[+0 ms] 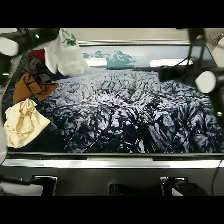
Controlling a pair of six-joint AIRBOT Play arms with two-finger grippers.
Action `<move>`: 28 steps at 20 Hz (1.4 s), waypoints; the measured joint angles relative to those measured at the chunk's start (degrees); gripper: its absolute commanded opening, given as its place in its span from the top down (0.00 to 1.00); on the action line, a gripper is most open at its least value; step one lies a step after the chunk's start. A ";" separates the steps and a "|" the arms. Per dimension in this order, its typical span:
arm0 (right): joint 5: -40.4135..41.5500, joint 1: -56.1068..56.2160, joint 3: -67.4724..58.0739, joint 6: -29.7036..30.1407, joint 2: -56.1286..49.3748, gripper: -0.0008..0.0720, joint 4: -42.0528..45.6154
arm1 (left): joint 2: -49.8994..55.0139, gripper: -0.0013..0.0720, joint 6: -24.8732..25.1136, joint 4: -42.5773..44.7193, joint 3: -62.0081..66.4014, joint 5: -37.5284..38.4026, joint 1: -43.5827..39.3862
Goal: Fold the clothes and pants, and hang the long-sleeved shirts on hangers.
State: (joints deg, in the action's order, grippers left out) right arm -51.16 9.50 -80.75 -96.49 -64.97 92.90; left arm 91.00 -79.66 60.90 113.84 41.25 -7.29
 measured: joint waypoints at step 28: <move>-33.81 0.02 9.84 3.78 -3.30 0.04 -17.22 | -7.67 0.01 -15.87 5.42 -40.59 33.66 -0.63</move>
State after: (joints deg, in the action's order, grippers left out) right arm -84.97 9.52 -70.91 -92.71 -68.27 75.68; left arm 83.33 -95.53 66.32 73.25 74.91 -7.92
